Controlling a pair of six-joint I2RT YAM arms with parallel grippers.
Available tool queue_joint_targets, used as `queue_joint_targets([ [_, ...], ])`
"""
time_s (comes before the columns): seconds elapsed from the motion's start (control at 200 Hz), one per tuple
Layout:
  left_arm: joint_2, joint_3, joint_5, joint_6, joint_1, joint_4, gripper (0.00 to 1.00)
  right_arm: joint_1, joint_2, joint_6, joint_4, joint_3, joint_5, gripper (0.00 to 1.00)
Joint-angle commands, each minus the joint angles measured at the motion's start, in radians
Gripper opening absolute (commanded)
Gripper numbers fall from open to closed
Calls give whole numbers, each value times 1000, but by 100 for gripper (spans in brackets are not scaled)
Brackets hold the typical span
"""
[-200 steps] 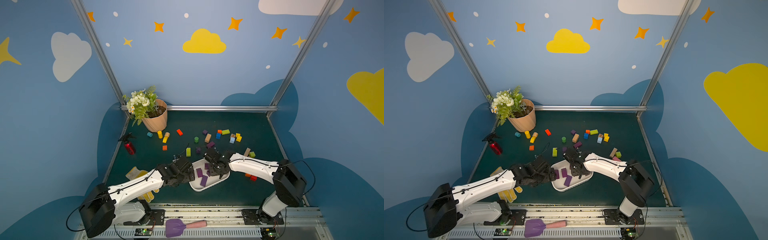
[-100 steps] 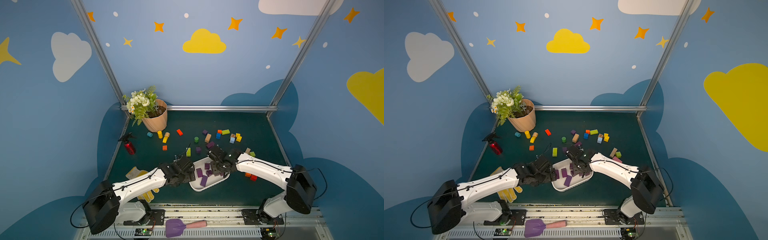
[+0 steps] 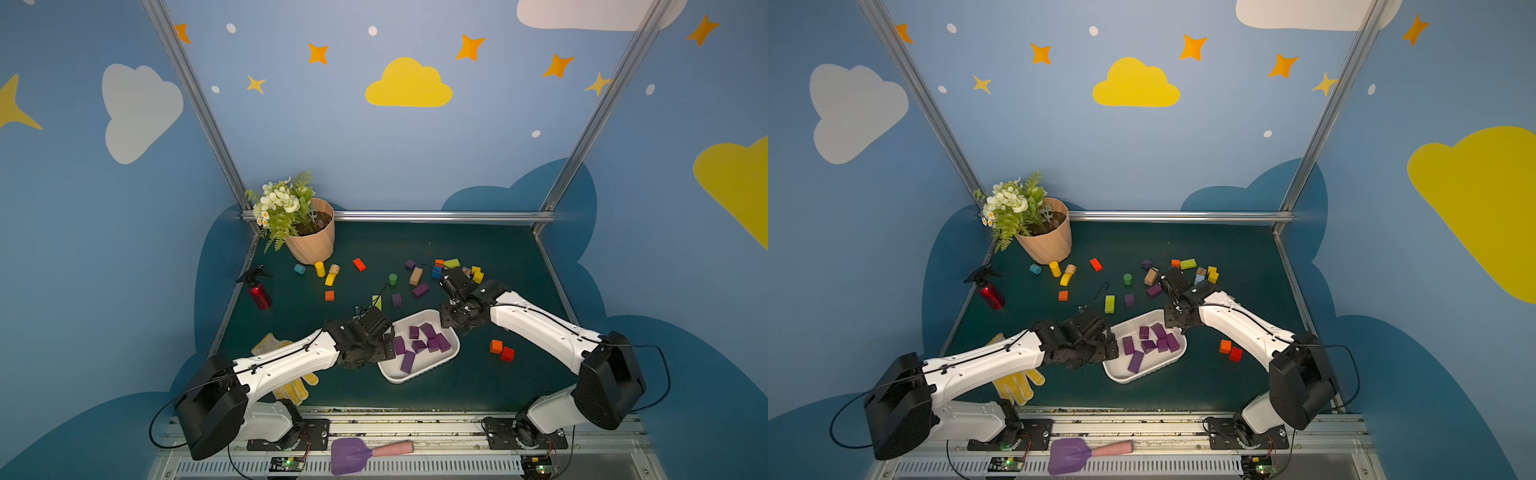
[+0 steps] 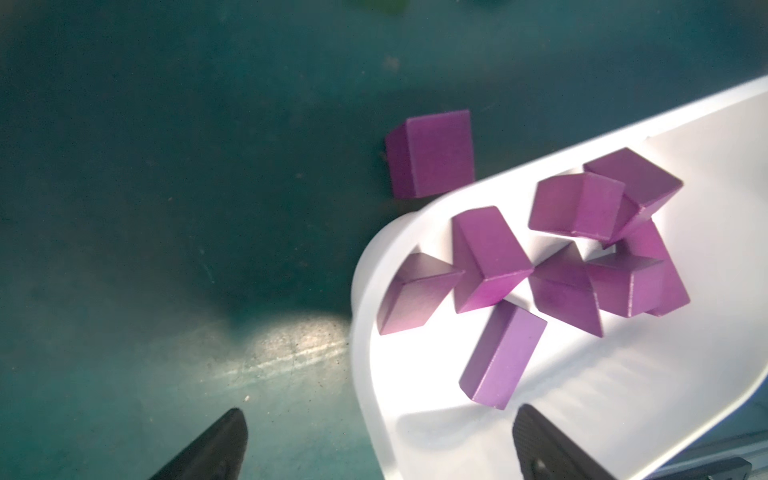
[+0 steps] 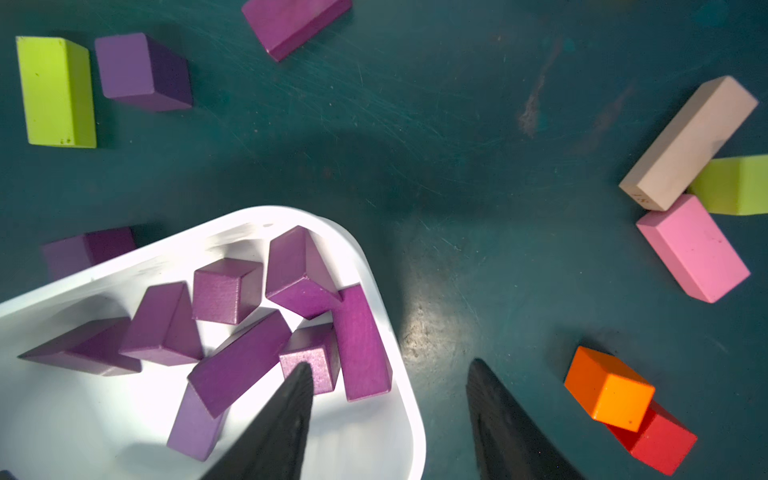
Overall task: Pick purple bricks into the storage bin
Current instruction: Place the building block in the storage box, then move the storage box to the center of the board.
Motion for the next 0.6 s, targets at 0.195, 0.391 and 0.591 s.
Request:
queue_joint_targets([
  [0.195,-64,32,32,39,70,-48,100,-22,63,-86,48,-2,-132,60],
  [0.391,-133,17,87,39,146,-49,100,-25,103,-117,51,-7,-175,59],
  [0.591,-212,18,97,45,209,-76,100,-13,91,-49,88,-42,-221,56],
])
